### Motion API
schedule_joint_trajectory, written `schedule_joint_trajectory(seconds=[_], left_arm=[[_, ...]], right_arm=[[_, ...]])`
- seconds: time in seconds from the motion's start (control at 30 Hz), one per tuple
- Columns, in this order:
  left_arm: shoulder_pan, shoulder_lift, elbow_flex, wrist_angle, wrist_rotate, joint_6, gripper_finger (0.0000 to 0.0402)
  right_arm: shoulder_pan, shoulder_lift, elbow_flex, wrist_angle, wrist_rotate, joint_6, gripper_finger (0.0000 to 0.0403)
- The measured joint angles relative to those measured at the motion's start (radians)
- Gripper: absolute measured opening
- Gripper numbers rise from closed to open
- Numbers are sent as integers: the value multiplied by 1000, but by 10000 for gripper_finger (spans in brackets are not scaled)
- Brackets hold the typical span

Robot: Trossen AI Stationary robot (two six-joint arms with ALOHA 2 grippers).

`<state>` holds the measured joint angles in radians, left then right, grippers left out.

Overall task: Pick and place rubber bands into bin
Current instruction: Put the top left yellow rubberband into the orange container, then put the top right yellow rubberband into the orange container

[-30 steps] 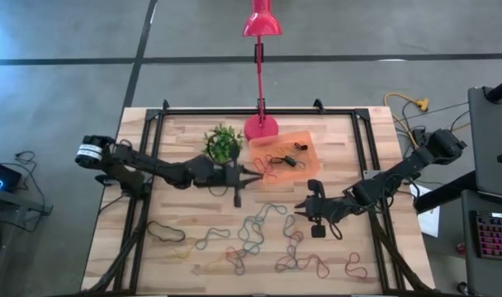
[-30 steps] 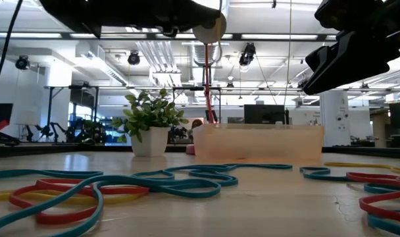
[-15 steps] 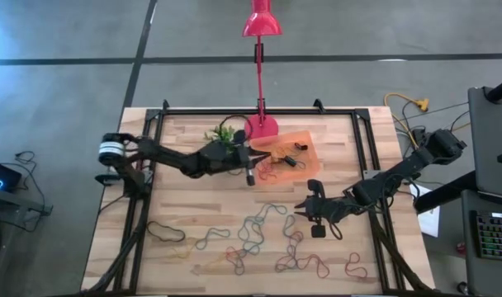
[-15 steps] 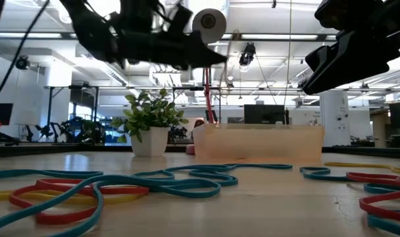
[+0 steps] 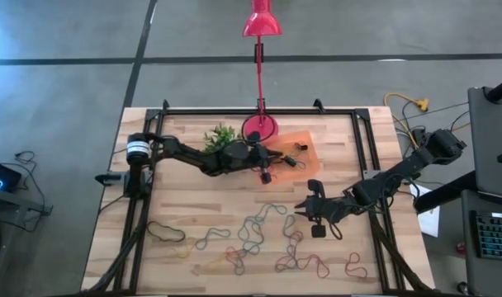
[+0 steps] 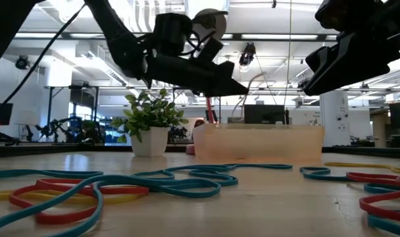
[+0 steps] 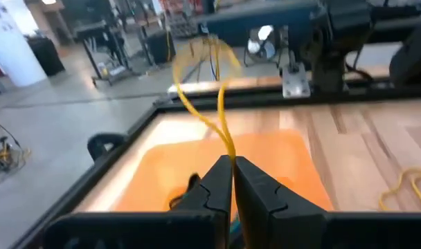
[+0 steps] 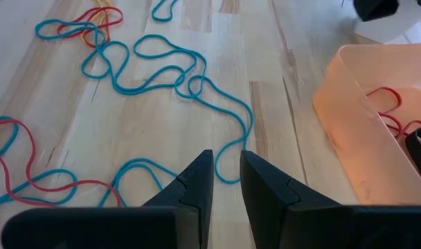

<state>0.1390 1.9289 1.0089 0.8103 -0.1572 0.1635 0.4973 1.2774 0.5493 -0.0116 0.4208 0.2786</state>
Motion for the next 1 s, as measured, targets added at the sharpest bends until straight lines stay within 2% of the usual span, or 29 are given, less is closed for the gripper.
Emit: schedule_joint_trajectory(seconds=[0.13,0.4,0.47,0.6,0.77,0.9,1.0], left_arm=[[0,0,10,-43,2,0,13],[0,-1,9,-43,3,0,85],[-3,-1,9,-45,2,0,98],[-16,-19,8,-112,6,0,112],[-37,-81,6,-252,9,0,114],[-61,-145,1,-371,28,-1,114],[-82,-198,0,-484,29,-2,114]], right_arm=[[-1,0,-4,-1,0,-3,61],[0,0,-8,-23,-9,34,61],[0,0,-9,-64,-38,79,61],[0,0,-4,-230,-178,214,61],[2,-1,1,-456,-237,441,61],[3,-5,1,-494,-295,512,61],[2,-14,2,-497,-293,580,63]])
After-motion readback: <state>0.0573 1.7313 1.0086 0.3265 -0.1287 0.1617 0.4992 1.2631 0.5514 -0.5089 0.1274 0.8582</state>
